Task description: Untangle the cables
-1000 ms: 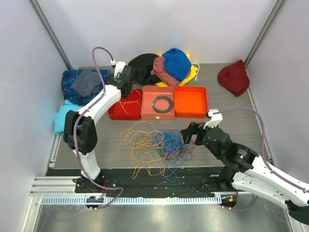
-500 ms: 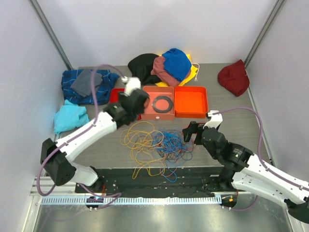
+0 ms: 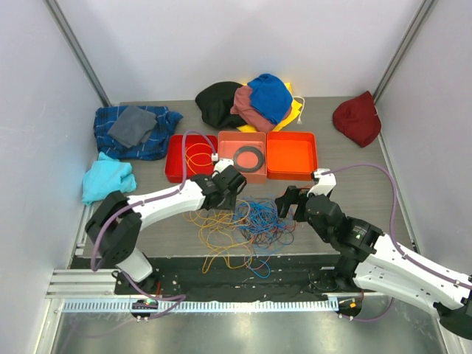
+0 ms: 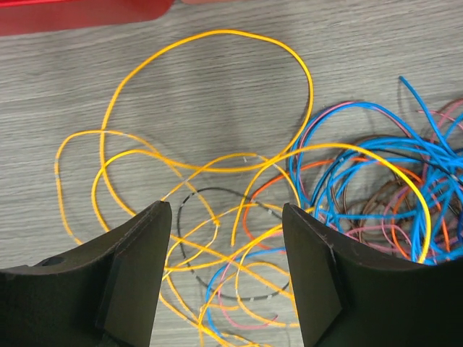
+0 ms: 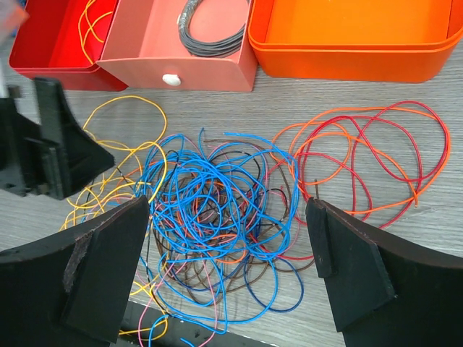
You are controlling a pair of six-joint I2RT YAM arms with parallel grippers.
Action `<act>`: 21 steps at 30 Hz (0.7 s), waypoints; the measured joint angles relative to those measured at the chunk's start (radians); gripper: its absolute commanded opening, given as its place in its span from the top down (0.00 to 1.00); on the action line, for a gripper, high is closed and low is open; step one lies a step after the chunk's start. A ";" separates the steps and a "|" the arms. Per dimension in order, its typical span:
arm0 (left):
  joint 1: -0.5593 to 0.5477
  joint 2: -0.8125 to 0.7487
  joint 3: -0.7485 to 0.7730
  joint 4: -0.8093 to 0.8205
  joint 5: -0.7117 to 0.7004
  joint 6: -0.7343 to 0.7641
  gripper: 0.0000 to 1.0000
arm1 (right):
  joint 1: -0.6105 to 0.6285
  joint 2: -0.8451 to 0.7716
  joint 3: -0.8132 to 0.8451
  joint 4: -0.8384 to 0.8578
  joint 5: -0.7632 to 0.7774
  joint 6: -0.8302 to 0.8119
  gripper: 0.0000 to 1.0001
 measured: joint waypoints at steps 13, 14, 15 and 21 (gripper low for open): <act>0.040 0.179 0.052 -0.017 -0.060 -0.082 0.99 | 0.000 0.000 0.000 0.001 -0.002 0.000 0.00; 0.043 0.167 0.051 -0.017 -0.066 -0.082 1.00 | 0.000 0.000 0.000 0.001 -0.002 0.000 0.00; 0.043 0.145 0.048 -0.015 -0.070 -0.079 1.00 | 0.000 0.000 0.000 0.001 -0.001 0.000 0.00; 0.018 -0.108 0.016 -0.006 -0.092 -0.058 1.00 | 0.000 0.029 0.000 0.011 -0.004 0.000 0.00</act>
